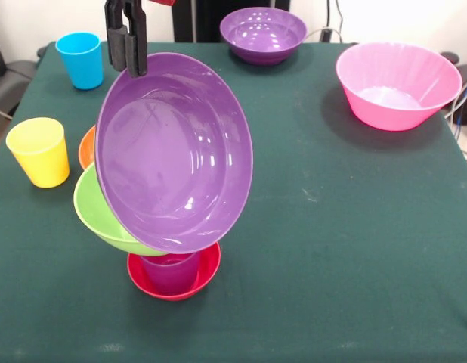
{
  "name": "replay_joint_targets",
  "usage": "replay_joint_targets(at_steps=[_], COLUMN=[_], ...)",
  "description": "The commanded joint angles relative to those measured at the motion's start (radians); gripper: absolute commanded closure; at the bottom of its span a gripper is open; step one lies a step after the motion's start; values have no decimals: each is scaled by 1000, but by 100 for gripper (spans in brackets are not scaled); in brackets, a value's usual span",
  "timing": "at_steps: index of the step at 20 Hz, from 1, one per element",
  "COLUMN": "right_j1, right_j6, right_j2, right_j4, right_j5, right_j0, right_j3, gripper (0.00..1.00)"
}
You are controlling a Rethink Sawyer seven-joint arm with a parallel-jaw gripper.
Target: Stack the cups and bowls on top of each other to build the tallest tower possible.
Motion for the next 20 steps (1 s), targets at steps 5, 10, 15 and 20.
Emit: replay_joint_targets(at_steps=[5,10,15,20], right_j1=[-5,-32,-47,-47], right_j6=[-106,-131,-150,-157], right_j2=[91,106,122,160], right_j4=[-26,-12,-11,-4], right_j5=[-33,-47,-82,-181], right_j0=[-11,-33,-57,-88], right_j3=[127,177,224,297], gripper=[100,100,100,100])
